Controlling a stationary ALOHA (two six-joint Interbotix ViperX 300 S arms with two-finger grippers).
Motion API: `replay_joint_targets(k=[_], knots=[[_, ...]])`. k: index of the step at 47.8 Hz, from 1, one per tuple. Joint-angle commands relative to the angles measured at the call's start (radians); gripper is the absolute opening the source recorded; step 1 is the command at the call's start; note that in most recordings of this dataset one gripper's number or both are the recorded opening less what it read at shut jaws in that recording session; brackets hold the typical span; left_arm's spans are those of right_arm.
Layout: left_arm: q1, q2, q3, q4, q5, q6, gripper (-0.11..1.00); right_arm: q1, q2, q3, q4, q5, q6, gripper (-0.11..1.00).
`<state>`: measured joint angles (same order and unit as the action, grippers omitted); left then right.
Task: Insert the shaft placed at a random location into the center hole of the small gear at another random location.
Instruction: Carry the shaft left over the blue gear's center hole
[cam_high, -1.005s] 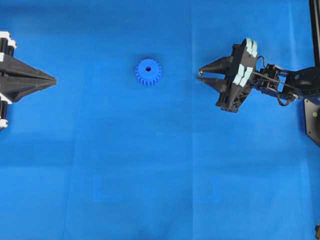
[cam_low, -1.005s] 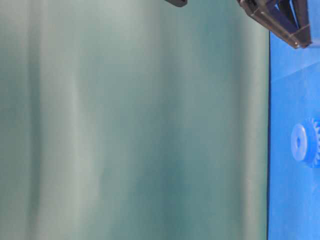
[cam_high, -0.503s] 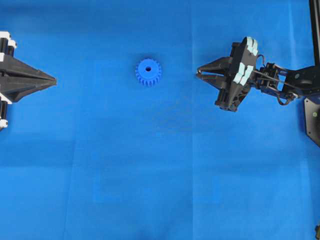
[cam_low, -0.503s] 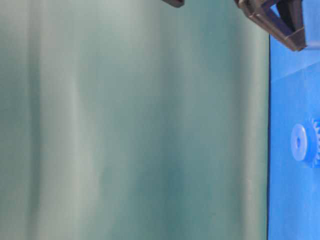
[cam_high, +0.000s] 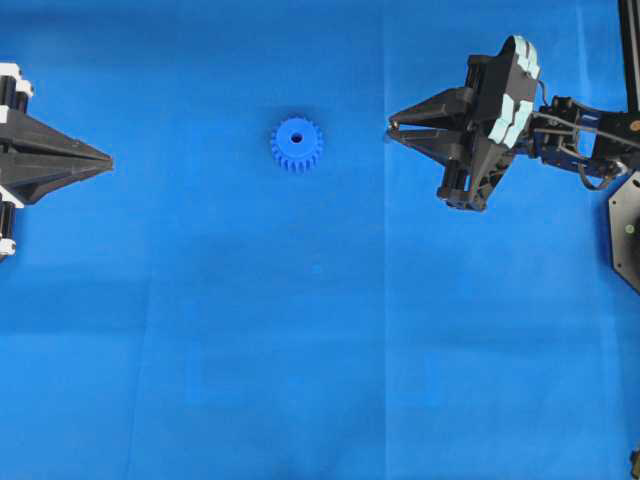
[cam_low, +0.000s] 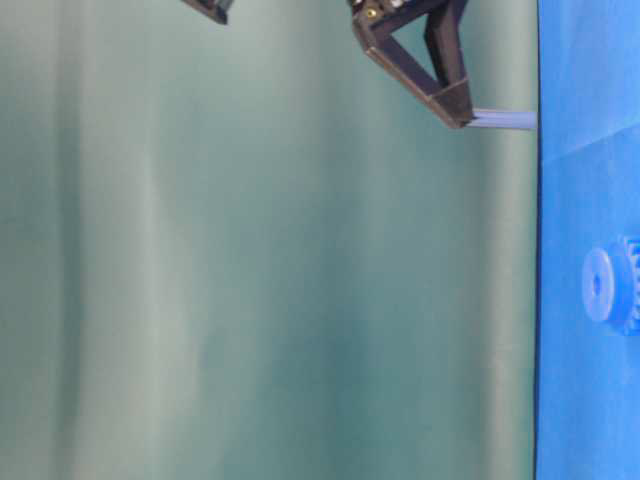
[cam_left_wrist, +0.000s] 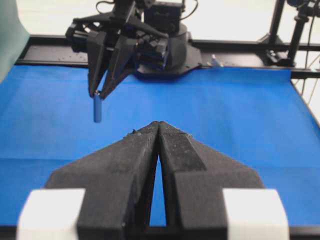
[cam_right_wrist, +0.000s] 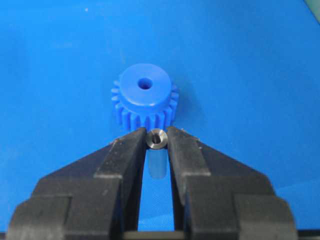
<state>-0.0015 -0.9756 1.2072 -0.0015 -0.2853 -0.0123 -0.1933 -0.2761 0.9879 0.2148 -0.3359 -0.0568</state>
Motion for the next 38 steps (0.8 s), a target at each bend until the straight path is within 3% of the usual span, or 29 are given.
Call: replay_joint_targets(k=[1, 15, 38], knots=[[0.000, 0.005, -0.011, 0.000, -0.005, -0.002, 0.00, -0.002, -0.014, -0.025, 0.000, 0.011, -0.003, 0.03], [0.000, 0.003, -0.012, 0.000, -0.006, -0.002, 0.00, 0.000, 0.055, -0.091, -0.002, 0.012, -0.003, 0.03], [0.000, 0.003, -0.012, 0.000, -0.003, -0.002, 0.00, 0.005, 0.279, -0.344, -0.018, 0.018, -0.009, 0.03]])
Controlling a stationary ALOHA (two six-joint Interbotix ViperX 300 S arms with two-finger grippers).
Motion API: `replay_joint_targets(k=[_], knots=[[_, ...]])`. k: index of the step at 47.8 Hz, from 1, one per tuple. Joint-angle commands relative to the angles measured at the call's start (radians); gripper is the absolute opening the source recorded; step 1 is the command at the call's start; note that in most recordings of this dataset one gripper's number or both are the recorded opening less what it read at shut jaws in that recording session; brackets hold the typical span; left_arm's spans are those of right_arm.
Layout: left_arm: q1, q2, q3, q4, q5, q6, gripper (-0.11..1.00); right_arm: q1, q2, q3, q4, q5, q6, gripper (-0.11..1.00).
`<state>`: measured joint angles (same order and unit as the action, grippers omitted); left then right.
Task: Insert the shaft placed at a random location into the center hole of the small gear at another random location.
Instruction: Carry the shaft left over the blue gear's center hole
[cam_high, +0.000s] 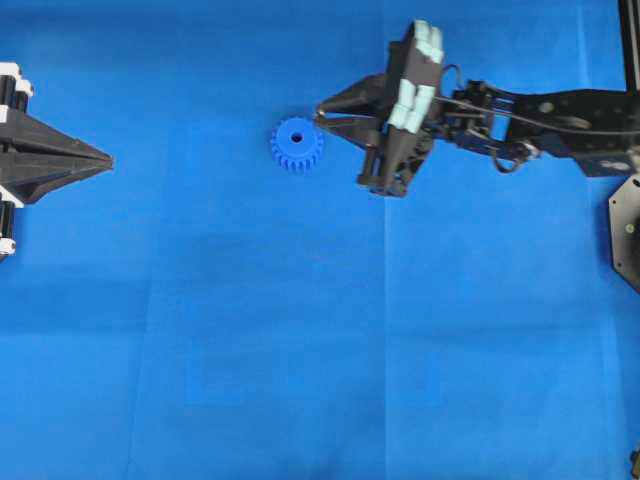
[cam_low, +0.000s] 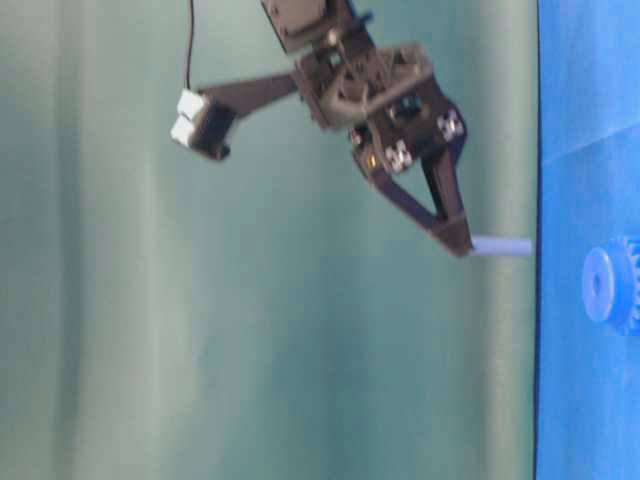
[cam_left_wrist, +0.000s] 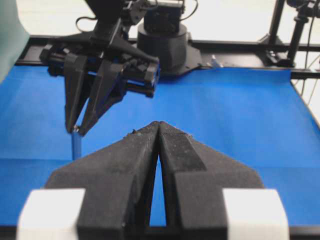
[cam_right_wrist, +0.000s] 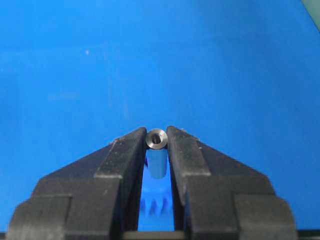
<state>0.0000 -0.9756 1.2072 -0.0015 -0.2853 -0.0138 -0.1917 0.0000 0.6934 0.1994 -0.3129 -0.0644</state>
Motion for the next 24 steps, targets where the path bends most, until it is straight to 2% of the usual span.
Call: replay_joint_targets(k=[1, 10, 24], knots=[[-0.002, 0.003, -0.011, 0.000, -0.003, 0.000, 0.00, 0.003, 0.008, -0.055, -0.003, -0.005, -0.002, 0.03], [-0.002, 0.003, -0.012, 0.000, -0.003, 0.000, 0.00, 0.003, 0.038, -0.094, -0.003, -0.002, -0.002, 0.03], [-0.002, 0.003, -0.011, 0.000, -0.003, 0.000, 0.00, 0.005, 0.074, -0.095, -0.003, -0.017, -0.002, 0.03]])
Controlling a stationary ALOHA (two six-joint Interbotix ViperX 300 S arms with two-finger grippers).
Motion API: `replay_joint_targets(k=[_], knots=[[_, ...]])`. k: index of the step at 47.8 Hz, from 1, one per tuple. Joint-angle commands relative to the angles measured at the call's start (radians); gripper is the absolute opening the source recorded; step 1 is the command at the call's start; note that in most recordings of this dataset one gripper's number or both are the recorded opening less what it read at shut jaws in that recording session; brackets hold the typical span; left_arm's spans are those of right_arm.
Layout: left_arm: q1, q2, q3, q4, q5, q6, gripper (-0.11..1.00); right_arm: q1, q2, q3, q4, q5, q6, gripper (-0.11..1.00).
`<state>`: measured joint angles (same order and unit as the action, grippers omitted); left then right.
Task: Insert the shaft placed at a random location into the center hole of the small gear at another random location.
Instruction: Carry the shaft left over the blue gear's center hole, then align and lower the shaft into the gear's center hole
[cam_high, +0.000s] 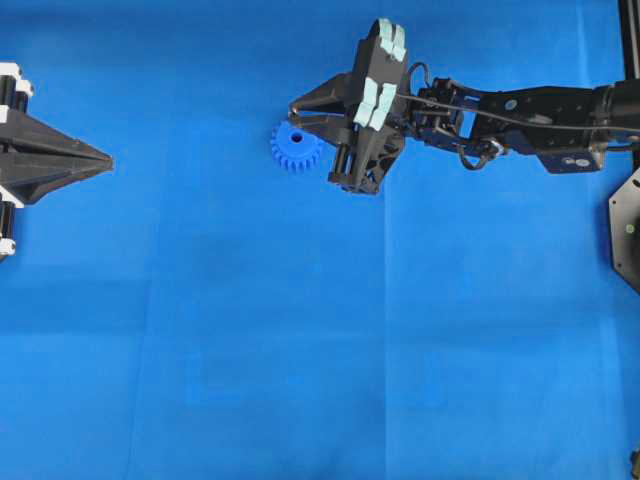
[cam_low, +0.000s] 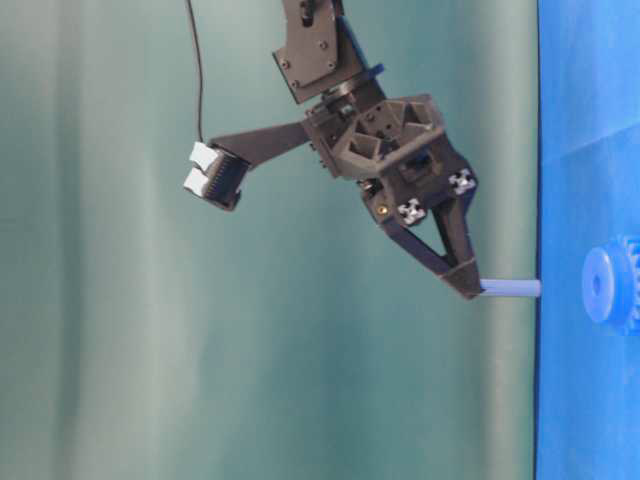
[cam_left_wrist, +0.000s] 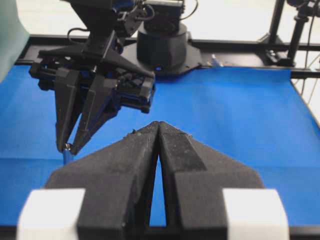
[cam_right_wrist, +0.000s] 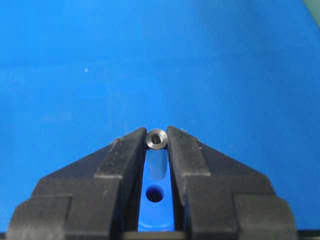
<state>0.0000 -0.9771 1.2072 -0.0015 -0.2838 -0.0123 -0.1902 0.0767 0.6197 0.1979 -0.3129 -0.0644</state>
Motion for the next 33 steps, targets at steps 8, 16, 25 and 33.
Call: replay_joint_targets(k=[8, 16, 25, 33], knots=[[-0.002, 0.005, -0.011, 0.000, -0.005, -0.002, 0.00, 0.003, 0.037, -0.020, 0.005, -0.044, 0.003, 0.03], [-0.002, 0.006, -0.011, 0.000, -0.005, -0.002, 0.00, 0.003, 0.063, -0.015, 0.014, -0.049, 0.006, 0.03], [-0.002, 0.005, -0.011, 0.000, -0.005, -0.002, 0.00, 0.003, 0.087, -0.008, 0.026, -0.066, 0.006, 0.03], [-0.002, 0.006, -0.011, 0.000, -0.005, -0.002, 0.00, 0.003, 0.087, -0.006, 0.028, -0.071, 0.006, 0.03]])
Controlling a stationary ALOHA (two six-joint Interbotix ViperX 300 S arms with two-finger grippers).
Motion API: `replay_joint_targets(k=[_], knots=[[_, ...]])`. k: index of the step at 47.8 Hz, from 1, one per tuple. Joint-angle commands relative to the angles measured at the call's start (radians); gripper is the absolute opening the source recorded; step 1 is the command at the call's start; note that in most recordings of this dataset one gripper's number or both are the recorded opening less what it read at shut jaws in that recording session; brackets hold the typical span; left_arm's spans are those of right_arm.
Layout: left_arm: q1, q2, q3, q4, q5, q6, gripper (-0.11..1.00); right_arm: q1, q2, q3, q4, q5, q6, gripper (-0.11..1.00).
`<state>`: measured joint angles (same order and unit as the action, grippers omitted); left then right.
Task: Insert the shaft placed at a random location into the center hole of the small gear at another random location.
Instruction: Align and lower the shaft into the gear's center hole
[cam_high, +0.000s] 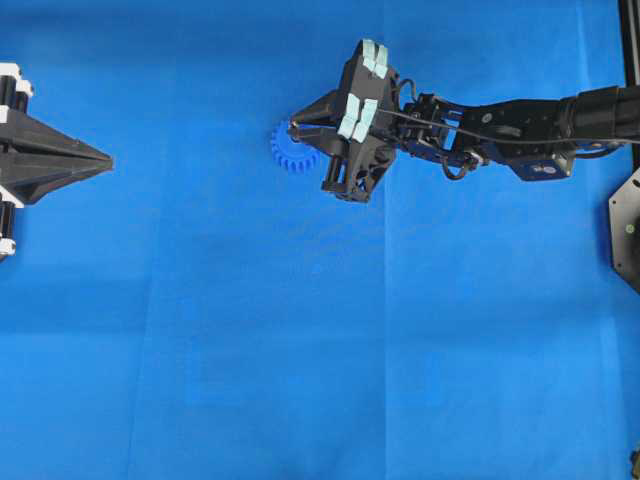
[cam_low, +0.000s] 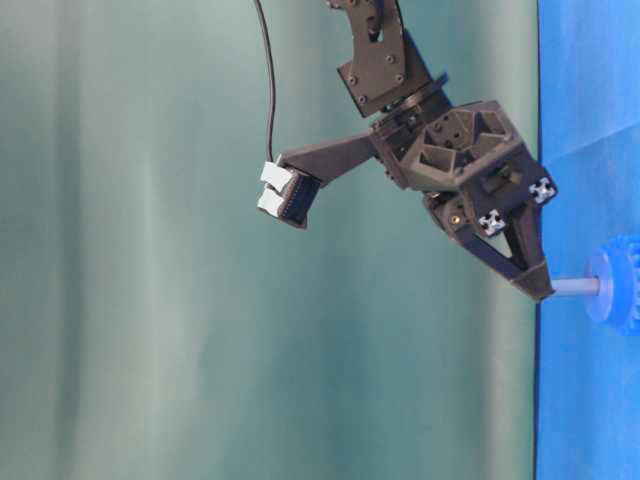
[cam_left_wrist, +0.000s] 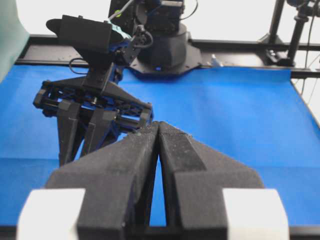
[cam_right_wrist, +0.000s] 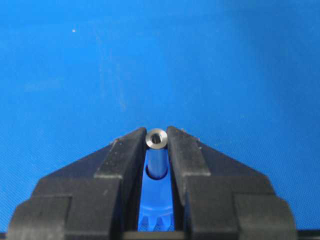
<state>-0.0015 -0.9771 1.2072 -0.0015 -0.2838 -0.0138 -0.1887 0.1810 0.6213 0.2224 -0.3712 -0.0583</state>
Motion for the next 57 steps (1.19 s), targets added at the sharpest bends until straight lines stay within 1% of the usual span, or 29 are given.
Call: replay_joint_targets(k=[1, 29, 46, 57], knots=[[0.000, 0.006, -0.011, 0.000, -0.006, 0.000, 0.00, 0.002, -0.017, -0.008, 0.003, -0.012, 0.000, 0.03], [0.000, 0.005, -0.011, 0.000, -0.005, 0.000, 0.00, 0.002, -0.012, 0.000, 0.003, -0.002, 0.002, 0.03], [0.000, 0.005, -0.012, 0.000, -0.006, 0.000, 0.00, 0.002, 0.058, -0.011, 0.003, -0.031, 0.002, 0.03], [0.000, 0.005, -0.012, 0.000, -0.005, -0.002, 0.00, -0.002, 0.083, -0.009, 0.015, -0.040, 0.002, 0.03]])
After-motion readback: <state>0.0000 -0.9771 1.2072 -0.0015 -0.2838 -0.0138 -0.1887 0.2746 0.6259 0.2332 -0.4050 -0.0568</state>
